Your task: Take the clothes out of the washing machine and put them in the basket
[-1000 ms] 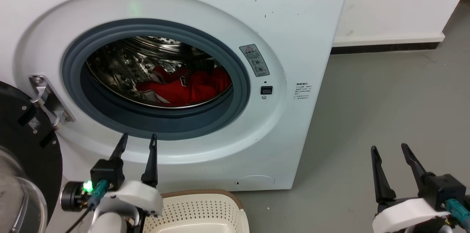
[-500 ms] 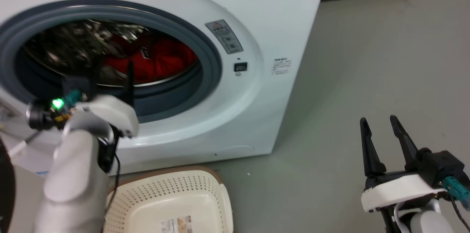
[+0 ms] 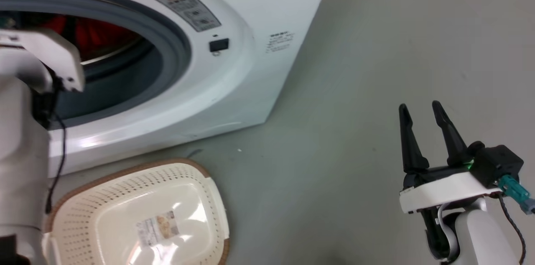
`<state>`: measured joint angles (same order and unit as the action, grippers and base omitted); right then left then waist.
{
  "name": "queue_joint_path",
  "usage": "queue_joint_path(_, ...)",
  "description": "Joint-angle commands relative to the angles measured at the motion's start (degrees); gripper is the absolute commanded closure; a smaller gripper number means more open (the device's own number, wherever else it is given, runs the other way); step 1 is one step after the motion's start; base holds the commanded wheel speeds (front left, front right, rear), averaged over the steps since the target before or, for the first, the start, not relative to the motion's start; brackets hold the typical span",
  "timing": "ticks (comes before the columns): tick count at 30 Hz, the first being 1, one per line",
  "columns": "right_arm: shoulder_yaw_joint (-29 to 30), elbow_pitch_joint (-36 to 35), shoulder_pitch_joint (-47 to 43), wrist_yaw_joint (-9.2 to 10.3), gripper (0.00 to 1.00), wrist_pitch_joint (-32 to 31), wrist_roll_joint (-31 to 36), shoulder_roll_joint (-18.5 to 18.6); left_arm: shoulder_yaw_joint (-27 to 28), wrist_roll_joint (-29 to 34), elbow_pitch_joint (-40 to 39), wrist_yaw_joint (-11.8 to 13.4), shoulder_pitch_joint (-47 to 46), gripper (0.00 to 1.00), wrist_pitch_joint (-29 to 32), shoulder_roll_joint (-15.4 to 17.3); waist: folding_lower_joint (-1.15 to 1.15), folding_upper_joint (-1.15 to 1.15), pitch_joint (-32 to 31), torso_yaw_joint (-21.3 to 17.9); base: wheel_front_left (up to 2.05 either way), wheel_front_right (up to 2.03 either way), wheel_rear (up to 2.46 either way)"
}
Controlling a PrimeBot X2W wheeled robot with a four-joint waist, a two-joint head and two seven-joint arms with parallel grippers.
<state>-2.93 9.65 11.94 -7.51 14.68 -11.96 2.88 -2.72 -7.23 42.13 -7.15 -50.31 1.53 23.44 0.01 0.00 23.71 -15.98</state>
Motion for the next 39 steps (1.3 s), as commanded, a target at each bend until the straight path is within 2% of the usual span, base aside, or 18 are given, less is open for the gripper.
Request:
queue_joint_path(1, -0.33, 0.4, 1.25, 0.03, 0.0, 0.34, -0.24, 0.0, -0.11, -0.01, 0.53, -0.13, -1.72, 0.0, 0.83, 1.18, -0.01, 0.0, 3.89, -3.27, 0.0, 0.0, 0.0)
queue_joint_path(7, -1.98, 1.12, 3.97, 0.03, 0.0, 0.55, -2.89, -0.02, -2.18, -0.74, 3.4, -0.3, -9.04, 0.0, 7.27, 6.1, -0.01, 0.0, 9.08, -6.31, 0.0, 0.0, 0.0)
queue_joint_path(13, -3.59, 0.75, 5.24, 0.03, 0.0, 0.52, -5.55, 0.0, -7.61, -3.99, 4.33, -0.29, -15.88, 0.0, 16.72, 11.15, -0.01, 0.0, 13.18, -8.95, 0.0, 0.0, 0.0)
queue_joint_path(20, -4.94, 0.55, 5.76, 0.03, 0.0, 0.53, -7.44, -0.01, -12.99, -8.11, 2.87, -0.32, -21.71, 0.0, 27.09, 17.68, -0.01, 0.0, 17.17, -10.97, 0.0, 0.0, 0.0)
queue_joint_path(27, -6.01, 0.22, 5.92, 0.03, 0.0, 0.52, -9.14, -0.01, -15.61, -10.08, 0.75, -0.3, -24.36, 0.0, 36.48, 23.3, -0.01, 0.0, 20.17, -12.1, 0.0, 0.0, 0.0)
queue_joint_path(33, -6.33, -0.23, 6.23, 0.03, 0.0, 0.53, -9.67, -0.01, -15.08, -11.78, -1.24, 1.04, -23.84, 0.0, 43.44, 23.95, -0.01, 0.0, 21.68, -12.24, 0.0, 0.0, 0.0)
queue_joint_path(34, -6.18, -0.54, 6.44, 0.03, 0.0, 0.53, -9.37, 0.0, -14.88, -12.4, -1.46, 1.24, -23.42, 0.16, 44.57, 23.84, -0.01, 0.0, 21.84, -12.29, 0.0, 0.0, 0.0)
queue_joint_path(35, -5.99, -0.61, 6.33, 0.03, 0.0, 0.53, -9.66, 0.01, -14.7, -12.67, -1.91, 1.7, -22.95, 0.66, 45.3, 23.71, -0.01, 0.0, 21.95, -12.3, 0.0, 0.0, 0.0)
queue_joint_path(36, -5.91, -0.74, 6.22, 0.03, 0.0, 0.53, -9.83, 0.0, -14.41, -12.92, -2.69, 2.16, -22.8, 1.0, 45.47, 23.77, -0.01, 0.0, 22.06, -12.32, 0.0, 0.0, 0.0)
queue_joint_path(39, -5.56, -0.99, 6.19, 0.03, 0.0, 0.53, -10.11, 0.01, -14.14, -13.02, -4.69, 3.47, -22.01, 1.0, 46.39, 24.62, -0.01, 0.0, 22.28, -12.64, 0.0, 0.0, 0.0)
